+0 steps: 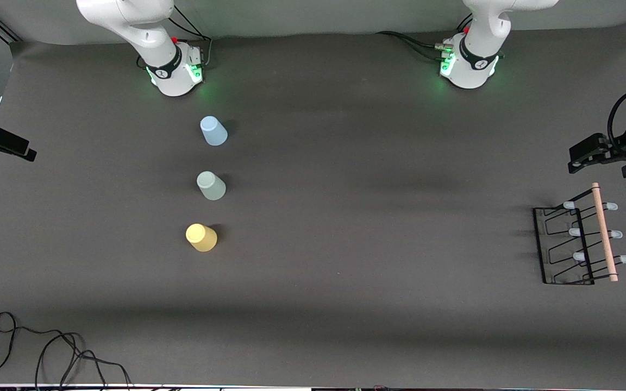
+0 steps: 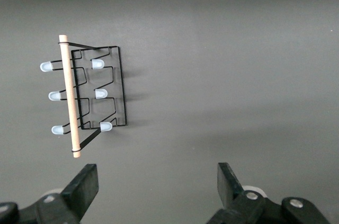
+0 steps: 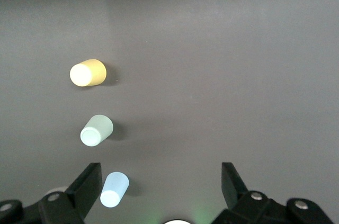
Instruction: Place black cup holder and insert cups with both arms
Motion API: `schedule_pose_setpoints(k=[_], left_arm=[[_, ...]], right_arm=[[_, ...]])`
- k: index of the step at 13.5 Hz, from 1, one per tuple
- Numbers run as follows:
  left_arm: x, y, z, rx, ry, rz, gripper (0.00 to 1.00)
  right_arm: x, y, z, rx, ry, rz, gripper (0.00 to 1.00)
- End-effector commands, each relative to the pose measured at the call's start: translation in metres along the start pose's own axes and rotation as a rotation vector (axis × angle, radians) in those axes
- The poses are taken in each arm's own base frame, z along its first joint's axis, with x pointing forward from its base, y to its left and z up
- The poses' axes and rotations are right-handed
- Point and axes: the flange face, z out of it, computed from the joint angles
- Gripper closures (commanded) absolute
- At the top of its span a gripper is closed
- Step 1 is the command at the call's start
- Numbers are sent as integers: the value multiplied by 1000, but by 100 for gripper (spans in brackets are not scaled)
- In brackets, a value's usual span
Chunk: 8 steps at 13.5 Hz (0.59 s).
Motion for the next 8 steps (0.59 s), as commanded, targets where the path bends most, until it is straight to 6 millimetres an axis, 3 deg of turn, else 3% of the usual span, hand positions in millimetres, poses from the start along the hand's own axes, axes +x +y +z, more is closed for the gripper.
schedule_pose_setpoints(k=[1, 6, 7, 8], left_arm=[[1, -1, -5, 18, 14, -15, 0], [-2, -6, 3, 10, -17, -18, 0], [-2, -14, 9, 15, -23, -18, 0], [-5, -35, 16, 13, -36, -25, 0]], right_arm=[[5, -2, -1, -11, -18, 23, 0], [4, -3, 1, -14, -37, 4, 0], [5, -1, 2, -16, -38, 5, 0], [5, 0, 2, -14, -38, 8, 0]])
